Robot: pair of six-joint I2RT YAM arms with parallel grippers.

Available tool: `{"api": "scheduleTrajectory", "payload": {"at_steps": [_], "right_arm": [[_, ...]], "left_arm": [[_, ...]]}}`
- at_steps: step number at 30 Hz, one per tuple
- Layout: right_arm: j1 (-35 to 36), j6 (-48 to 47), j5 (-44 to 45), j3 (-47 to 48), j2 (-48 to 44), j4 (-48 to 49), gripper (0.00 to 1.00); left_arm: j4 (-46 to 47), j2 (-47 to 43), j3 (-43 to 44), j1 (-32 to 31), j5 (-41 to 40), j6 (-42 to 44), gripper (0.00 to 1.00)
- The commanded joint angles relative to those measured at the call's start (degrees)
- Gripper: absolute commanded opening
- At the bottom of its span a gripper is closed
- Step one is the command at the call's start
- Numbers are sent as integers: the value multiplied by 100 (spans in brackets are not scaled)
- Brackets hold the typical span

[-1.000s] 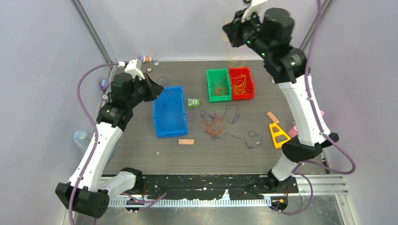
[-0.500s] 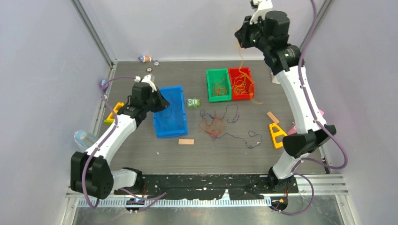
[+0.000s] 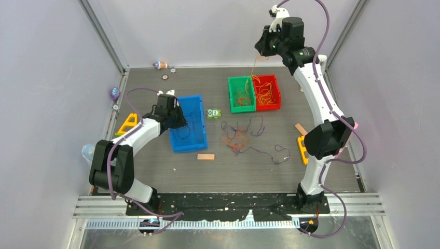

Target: Untangle the cables

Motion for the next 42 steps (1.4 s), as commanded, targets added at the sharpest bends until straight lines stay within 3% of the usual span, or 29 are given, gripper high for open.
{"api": "scheduleTrajectory", "payload": {"at_steps": [1, 9, 13, 18, 24, 31, 37, 42], "right_arm": [[-42, 135, -302, 811, 238, 267, 5], [-250, 252, -357, 1940, 492, 8, 5], [-358, 288, -397, 1833, 375, 96, 5], [-473, 294, -430, 813, 52, 404, 5], [-539, 319, -429, -545, -126, 907, 5], [-562, 427, -469, -1503, -26, 1337, 5], [-569, 473, -385, -1960, -53, 1497, 5], [-582, 335, 61, -1366, -295, 985, 5]], "left_arm": [[115, 194, 456, 3, -371, 271, 0], [51, 511, 783, 9, -356, 226, 1], [118, 254, 711, 0, -275, 250, 14], [52, -149, 565, 0, -247, 254, 34], [-193, -770, 588, 0, -103, 319, 47], [-468, -1694, 599, -3, 81, 365, 66], [-698, -2306, 392, -9, -55, 335, 75], [-716, -2677, 61, 0, -646, 351, 78]]}}
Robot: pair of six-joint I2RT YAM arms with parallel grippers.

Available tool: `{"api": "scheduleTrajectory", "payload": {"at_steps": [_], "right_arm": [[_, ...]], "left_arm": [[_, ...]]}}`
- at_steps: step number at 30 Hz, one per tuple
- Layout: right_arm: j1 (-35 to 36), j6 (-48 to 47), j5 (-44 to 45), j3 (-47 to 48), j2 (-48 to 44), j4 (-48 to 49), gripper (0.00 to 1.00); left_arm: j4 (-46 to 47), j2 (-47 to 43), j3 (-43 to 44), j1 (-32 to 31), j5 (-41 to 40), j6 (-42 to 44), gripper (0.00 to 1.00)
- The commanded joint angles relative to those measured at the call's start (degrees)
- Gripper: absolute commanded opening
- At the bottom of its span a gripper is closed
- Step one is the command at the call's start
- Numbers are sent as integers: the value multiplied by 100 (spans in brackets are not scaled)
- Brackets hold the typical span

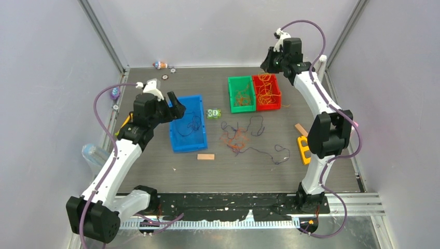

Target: Untangle the cables

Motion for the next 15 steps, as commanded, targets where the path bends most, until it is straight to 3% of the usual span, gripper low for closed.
{"api": "scheduleTrajectory", "payload": {"at_steps": [1, 8, 15], "right_arm": [[-57, -131, 436, 842, -473, -94, 5], [-184, -372, 466, 2242, -643, -871, 5], [-190, -450, 424, 2977, -739, -1039, 5]], "left_arm": [[-83, -285, -317, 0, -510, 20, 78], [284, -595, -850, 0, -275, -171, 78], [435, -1226, -1340, 0, -290, -126, 81]]}}
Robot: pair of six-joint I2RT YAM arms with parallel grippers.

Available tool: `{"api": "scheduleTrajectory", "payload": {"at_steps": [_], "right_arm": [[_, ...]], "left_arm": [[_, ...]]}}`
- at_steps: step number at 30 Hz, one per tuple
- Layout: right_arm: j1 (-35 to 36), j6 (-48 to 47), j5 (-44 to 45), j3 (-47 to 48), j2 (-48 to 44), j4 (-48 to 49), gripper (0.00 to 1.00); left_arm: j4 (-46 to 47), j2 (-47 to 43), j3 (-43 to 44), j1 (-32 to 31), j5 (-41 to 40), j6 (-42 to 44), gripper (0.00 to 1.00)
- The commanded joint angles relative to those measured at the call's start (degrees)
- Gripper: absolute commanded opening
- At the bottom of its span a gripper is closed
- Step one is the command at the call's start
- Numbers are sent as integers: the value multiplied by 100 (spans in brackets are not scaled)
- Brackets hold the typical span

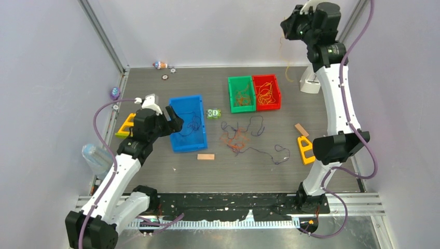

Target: Untangle the cables

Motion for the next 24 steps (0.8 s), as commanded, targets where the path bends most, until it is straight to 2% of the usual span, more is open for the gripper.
{"api": "scheduleTrajectory", "payload": {"at_steps": [1, 6, 15, 24], "right_arm": [[15, -129, -44, 618, -234, -117, 5], [14, 42, -351, 1065, -54, -144, 5], [18, 364, -692, 953, 199, 134, 5], [12, 833, -1041, -713, 187, 1190, 5]], "left_arm": [[366, -493, -188, 0, -106, 60, 82], [203, -717, -248, -1, -299, 133, 83], [-23, -520, -9, 0, -281, 162, 82], [231, -662, -108, 0, -311, 111, 83]]}}
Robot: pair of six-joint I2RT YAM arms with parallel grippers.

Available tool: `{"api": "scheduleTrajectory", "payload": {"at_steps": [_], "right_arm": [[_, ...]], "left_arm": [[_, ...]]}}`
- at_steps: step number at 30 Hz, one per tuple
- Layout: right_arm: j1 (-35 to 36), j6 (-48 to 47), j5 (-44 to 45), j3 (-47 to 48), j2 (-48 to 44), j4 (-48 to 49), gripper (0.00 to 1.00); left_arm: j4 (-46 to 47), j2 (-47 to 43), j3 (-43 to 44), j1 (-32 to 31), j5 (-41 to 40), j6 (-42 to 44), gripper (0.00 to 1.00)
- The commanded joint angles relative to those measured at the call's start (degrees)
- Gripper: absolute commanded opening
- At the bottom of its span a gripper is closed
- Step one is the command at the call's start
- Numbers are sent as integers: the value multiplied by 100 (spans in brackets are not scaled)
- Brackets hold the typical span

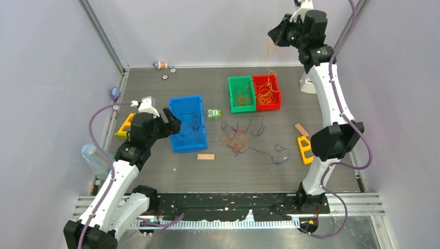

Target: Untangle the cables

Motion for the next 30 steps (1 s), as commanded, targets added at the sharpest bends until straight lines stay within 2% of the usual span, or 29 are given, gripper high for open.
{"api": "scheduleTrajectory", "payload": {"at_steps": [1, 10, 16, 19, 25, 30], "right_arm": [[11, 318, -249, -771, -10, 783, 5], [14, 240, -70, -2430, 12, 1524, 5], [15, 151, 307, -3365, 79, 1600, 5], [15, 125, 607, -3396, 396, 1167, 5], [19, 161, 1066, -2634, 1547, -95, 5], [31, 183, 1301, -2212, 2193, -601, 5]], "left_arm": [[269, -92, 146, 0, -105, 76, 83], [319, -68, 94, -1, -107, 73, 83], [334, -97, 31, 0, -118, 97, 83], [347, -121, 14, -4, -119, 109, 84], [320, -86, 35, -3, -123, 146, 84], [345, 114, -32, 0, -230, 113, 86]]}}
